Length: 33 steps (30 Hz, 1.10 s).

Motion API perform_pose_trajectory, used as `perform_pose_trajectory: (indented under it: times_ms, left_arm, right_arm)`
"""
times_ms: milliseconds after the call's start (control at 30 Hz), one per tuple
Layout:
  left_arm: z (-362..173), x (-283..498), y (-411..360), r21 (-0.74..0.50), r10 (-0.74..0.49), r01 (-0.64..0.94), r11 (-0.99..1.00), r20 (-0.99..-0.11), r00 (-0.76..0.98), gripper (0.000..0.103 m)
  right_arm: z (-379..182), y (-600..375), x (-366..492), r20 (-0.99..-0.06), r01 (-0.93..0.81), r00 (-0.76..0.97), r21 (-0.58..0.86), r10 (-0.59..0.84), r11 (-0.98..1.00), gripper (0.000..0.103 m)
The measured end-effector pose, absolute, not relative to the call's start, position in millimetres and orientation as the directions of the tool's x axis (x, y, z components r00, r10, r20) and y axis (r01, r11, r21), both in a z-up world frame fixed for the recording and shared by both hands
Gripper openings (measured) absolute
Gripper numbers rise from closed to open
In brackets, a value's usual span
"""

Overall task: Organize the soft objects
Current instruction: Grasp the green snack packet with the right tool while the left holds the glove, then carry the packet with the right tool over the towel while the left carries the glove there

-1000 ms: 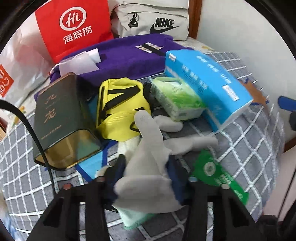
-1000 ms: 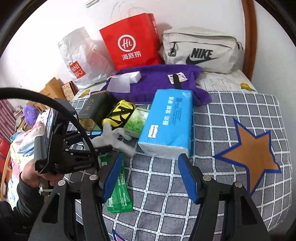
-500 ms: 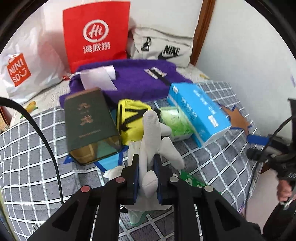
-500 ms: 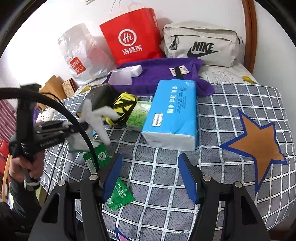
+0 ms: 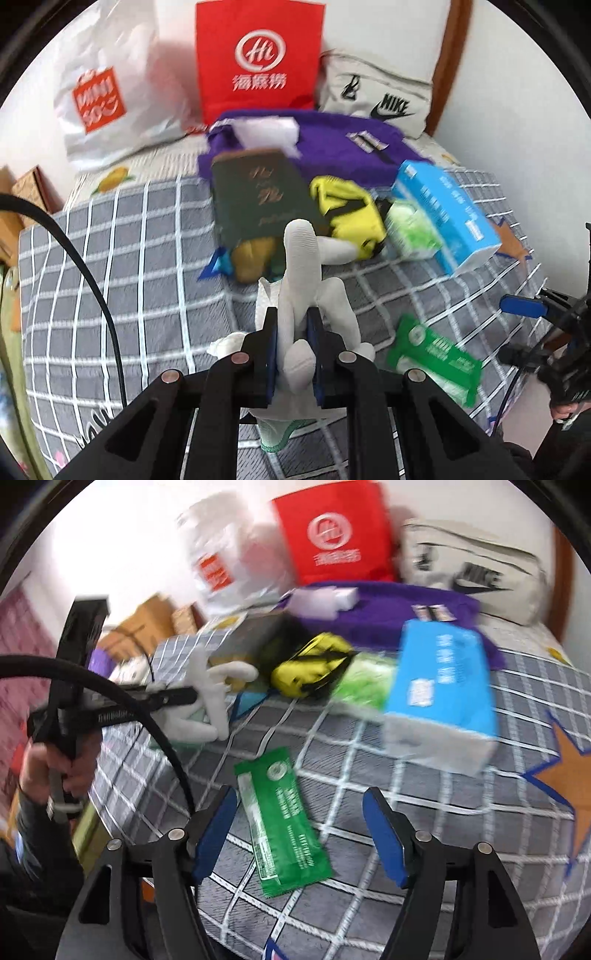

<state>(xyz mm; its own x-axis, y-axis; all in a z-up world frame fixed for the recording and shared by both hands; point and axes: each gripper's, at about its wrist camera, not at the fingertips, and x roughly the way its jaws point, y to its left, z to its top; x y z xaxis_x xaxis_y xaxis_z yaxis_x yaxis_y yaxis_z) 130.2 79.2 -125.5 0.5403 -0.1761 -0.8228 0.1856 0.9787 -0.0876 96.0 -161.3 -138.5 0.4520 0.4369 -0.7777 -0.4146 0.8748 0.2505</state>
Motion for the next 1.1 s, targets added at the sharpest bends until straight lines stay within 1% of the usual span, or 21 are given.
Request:
perform_pose_trajectory:
  times_ms: [133,300,467,500,533,567,600,733,833,933,967,1000,1033,1100]
  left_arm:
    - [-142.6,124.5,87.7,-0.084,-0.16,0.164,0.983,-0.834,0.528,0.015]
    - [-147.9,120.0,88.7,-0.104,-0.18,0.17,0.98,-0.828,0.531,0.015]
    - [-150.2,120.7,87.9,-0.119,-0.195,0.174,0.978,-0.821,0.537,0.015]
    - [-150.6,120.4,88.1,-0.12,-0.197,0.174,0.977,-0.82,0.537,0.015]
    - [-151.0,120.1,88.6,-0.123,-0.199,0.174,0.977,-0.819,0.538,0.015]
    - [-151.2,120.0,89.2,-0.126,-0.201,0.173,0.977,-0.818,0.539,0.015]
    - [-151.1,119.4,90.1,-0.13,-0.204,0.173,0.976,-0.816,0.541,0.015]
    - [-150.2,116.8,93.0,-0.146,-0.218,0.171,0.974,-0.807,0.55,0.016]
    - [-152.2,115.8,93.7,-0.159,-0.228,0.17,0.973,-0.8,0.556,0.016]
    - [-154.3,115.7,92.6,-0.159,-0.228,0.171,0.972,-0.797,0.559,0.016]
    - [-154.3,115.7,92.6,-0.156,-0.227,0.172,0.973,-0.795,0.562,0.017]
    - [-154.4,115.6,92.9,-0.158,-0.228,0.171,0.972,-0.794,0.564,0.017]
    - [-154.7,115.2,93.7,-0.164,-0.232,0.17,0.972,-0.792,0.565,0.017]
    - [-155.8,115.9,94.9,-0.172,-0.237,0.167,0.971,-0.79,0.565,0.018]
  right_arm:
    - [-161.9,-139.5,96.7,-0.814,-0.463,0.4,0.217,0.42,0.86,0.07]
    - [-177.8,-120.1,98.6,-0.845,-0.498,0.387,0.145,0.368,0.855,0.07]
    - [-182.5,-103.6,96.9,-0.851,-0.542,0.414,0.055,0.324,0.838,0.071]
    - [-182.7,-99.8,94.8,-0.851,-0.553,0.433,0.01,0.298,0.833,0.065]
    - [-182.0,-98.3,94.5,-0.846,-0.555,0.442,0.004,0.299,0.832,0.06]
    - [-181.1,-100.0,96.1,-0.843,-0.543,0.445,0.015,0.303,0.839,0.045]
    - [-179.6,-104.6,101.1,-0.843,-0.509,0.448,0.033,0.297,0.86,0.042]
    - [-176.8,-127.5,114.3,-0.845,-0.371,0.457,0.103,0.278,0.923,0.042]
    - [-177.5,-137.9,113.7,-0.845,-0.327,0.447,0.15,0.293,0.933,0.042]
    - [-178.5,-133.9,109.9,-0.852,-0.341,0.441,0.134,0.284,0.931,0.05]
    - [-179.5,-130.6,109.7,-0.853,-0.348,0.44,0.127,0.281,0.929,0.055]
    - [-180.5,-127.5,108.7,-0.853,-0.355,0.443,0.118,0.277,0.928,0.058]
    - [-181.5,-123.3,108.0,-0.851,-0.362,0.456,0.091,0.261,0.928,0.058]
    - [-183.8,-117.0,106.3,-0.844,-0.375,0.488,0.028,0.223,0.927,0.053]
